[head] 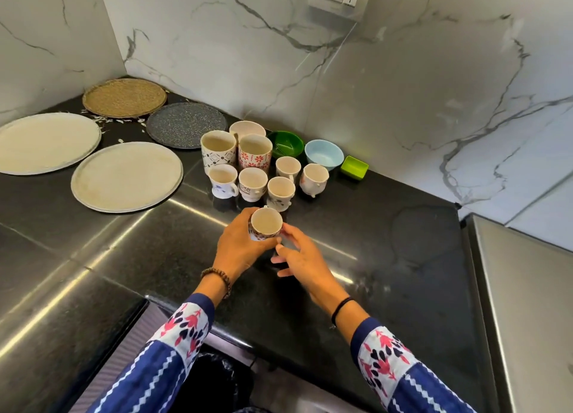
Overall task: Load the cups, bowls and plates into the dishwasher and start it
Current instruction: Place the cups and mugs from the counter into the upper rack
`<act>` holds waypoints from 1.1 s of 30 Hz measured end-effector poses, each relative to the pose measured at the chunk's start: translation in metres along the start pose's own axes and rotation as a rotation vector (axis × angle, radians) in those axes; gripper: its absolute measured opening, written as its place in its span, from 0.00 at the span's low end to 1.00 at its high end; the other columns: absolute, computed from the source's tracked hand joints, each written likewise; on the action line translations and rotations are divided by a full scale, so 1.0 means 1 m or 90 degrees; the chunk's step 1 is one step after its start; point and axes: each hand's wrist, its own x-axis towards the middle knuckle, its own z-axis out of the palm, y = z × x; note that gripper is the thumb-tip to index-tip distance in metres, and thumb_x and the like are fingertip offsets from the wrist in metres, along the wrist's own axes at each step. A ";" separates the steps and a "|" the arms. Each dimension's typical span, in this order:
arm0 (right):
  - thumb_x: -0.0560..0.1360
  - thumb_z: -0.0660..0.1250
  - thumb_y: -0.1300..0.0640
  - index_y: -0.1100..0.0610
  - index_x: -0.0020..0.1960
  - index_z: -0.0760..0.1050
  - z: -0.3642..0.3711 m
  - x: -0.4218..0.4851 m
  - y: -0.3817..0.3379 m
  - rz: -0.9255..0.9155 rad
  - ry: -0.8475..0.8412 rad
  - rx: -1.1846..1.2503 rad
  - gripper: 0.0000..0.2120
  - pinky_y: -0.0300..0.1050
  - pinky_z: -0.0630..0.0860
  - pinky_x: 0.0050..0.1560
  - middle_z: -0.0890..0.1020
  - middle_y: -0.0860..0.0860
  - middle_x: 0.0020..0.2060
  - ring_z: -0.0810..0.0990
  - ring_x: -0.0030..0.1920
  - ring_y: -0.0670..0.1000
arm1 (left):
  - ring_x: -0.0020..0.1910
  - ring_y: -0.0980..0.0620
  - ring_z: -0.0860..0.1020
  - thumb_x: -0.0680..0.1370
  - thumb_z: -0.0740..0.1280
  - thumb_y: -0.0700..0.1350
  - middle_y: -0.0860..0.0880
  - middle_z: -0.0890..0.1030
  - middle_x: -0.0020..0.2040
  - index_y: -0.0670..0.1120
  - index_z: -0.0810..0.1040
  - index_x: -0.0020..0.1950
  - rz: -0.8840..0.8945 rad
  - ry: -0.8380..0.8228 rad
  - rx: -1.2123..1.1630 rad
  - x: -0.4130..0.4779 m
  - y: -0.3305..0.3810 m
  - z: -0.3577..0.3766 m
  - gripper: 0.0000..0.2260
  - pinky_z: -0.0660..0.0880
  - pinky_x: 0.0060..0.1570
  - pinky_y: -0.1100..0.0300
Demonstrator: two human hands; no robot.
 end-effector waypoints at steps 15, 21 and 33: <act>0.82 0.62 0.46 0.52 0.57 0.79 -0.046 -0.092 0.054 0.066 0.257 0.199 0.12 0.42 0.82 0.43 0.85 0.49 0.52 0.86 0.50 0.48 | 0.48 0.67 0.78 0.65 0.78 0.62 0.63 0.80 0.49 0.58 0.76 0.59 0.093 -0.146 -0.042 -0.074 0.050 0.046 0.26 0.75 0.47 0.73; 0.80 0.59 0.37 0.53 0.60 0.81 -0.071 -0.165 0.082 0.129 0.299 0.413 0.23 0.50 0.81 0.48 0.87 0.55 0.50 0.87 0.47 0.54 | 0.50 0.65 0.80 0.65 0.78 0.60 0.61 0.82 0.50 0.58 0.77 0.59 0.078 -0.315 -0.097 -0.121 0.081 0.089 0.24 0.78 0.51 0.64; 0.77 0.65 0.42 0.56 0.51 0.86 -0.110 -0.307 0.160 0.101 0.480 0.718 0.19 0.48 0.79 0.45 0.85 0.61 0.50 0.83 0.46 0.56 | 0.51 0.60 0.80 0.66 0.79 0.58 0.58 0.80 0.55 0.57 0.77 0.63 0.158 -0.583 -0.096 -0.236 0.124 0.170 0.26 0.80 0.52 0.59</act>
